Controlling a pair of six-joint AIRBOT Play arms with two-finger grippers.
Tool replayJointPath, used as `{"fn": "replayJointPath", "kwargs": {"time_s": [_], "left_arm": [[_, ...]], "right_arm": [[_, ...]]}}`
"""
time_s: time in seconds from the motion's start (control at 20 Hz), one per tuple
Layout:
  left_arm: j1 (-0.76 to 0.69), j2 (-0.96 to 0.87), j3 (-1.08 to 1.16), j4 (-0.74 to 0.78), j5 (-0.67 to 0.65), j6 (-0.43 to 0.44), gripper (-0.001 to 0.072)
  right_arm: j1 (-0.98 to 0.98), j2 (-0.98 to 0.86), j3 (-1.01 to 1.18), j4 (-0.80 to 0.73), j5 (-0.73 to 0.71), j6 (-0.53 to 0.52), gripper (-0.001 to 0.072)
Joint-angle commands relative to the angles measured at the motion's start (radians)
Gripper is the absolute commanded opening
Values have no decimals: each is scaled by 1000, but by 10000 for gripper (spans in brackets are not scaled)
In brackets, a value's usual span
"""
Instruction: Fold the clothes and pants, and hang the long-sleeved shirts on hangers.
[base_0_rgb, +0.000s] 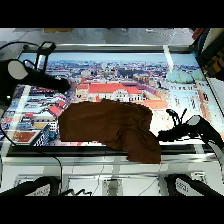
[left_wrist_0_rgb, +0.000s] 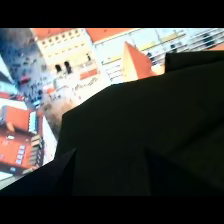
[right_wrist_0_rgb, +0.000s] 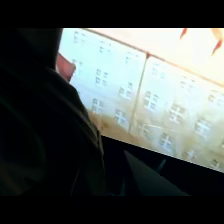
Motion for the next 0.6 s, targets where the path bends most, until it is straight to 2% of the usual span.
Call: {"fn": "replayJointPath", "kwargs": {"time_s": [0.0, 0.15, 0.45, 0.5, 0.55], "left_arm": [[160, -18, -40, -13, -87, 8, 492], [286, -17, -120, -46, -140, 38, 492], [453, -17, -356, -212, -162, 186, 493], [464, -17, -406, -236, -162, 209, 495], [467, -17, -457, -251, -162, 230, 497]], "right_arm": [[1, 0, -10, 7, 21, -17, 270], [1, 0, -37, 13, 2, -17, 269], [1, 0, -65, 82, -26, -20, 267], [1, 0, -65, 82, -32, -20, 240], [1, 0, -65, 84, -35, -20, 122]]}}
